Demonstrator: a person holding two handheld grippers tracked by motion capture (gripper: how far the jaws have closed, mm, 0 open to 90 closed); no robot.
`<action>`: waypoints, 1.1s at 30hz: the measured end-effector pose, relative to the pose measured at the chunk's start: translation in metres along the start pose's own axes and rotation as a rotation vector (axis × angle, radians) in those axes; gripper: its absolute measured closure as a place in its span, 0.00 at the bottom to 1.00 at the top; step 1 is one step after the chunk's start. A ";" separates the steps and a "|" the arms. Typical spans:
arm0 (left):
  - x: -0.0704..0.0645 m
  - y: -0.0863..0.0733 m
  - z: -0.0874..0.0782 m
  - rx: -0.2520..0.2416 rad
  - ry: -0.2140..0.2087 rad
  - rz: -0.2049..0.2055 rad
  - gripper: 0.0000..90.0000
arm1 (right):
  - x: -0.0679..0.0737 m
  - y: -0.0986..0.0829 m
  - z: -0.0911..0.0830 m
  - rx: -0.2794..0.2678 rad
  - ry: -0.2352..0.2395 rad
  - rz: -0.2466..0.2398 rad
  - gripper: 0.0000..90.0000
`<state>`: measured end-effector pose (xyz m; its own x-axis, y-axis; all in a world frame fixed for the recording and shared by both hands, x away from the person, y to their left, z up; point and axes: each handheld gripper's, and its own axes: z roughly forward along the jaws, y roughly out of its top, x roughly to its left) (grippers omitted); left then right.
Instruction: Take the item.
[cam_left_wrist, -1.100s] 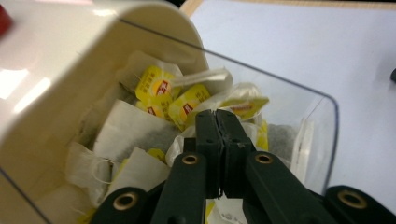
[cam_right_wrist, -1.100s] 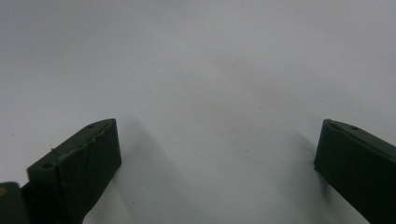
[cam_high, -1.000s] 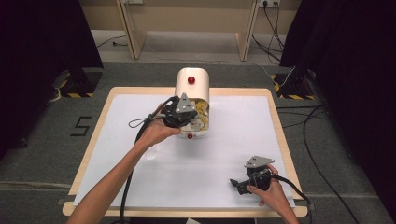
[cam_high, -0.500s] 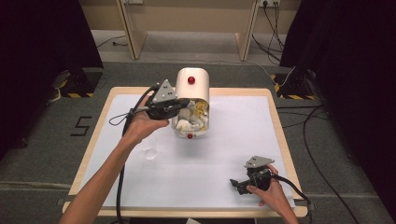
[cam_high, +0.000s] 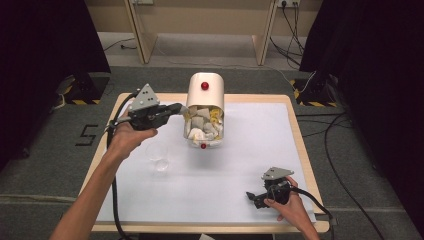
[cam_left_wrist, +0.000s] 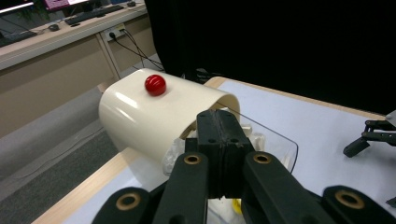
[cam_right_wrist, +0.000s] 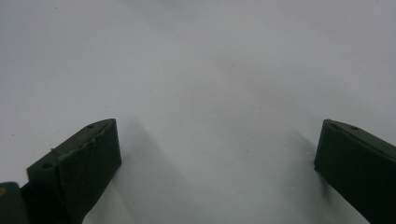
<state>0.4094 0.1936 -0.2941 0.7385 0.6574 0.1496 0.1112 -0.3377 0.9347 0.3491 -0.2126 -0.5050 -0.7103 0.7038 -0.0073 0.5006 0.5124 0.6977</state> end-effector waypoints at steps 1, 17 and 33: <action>0.000 0.000 0.000 0.000 0.000 0.000 0.98 | 0.000 0.000 0.000 0.000 0.000 0.000 0.01; 0.008 -0.051 -0.056 -0.026 0.067 -0.059 0.98 | 0.000 0.000 0.000 0.000 0.000 0.000 0.01; 0.004 -0.106 -0.054 0.020 0.080 -0.134 0.98 | 0.000 0.000 0.000 0.000 0.000 0.000 0.01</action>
<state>0.3644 0.2689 -0.3755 0.6607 0.7490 0.0497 0.2195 -0.2561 0.9414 0.3490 -0.2126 -0.5051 -0.7105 0.7036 -0.0072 0.5007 0.5128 0.6974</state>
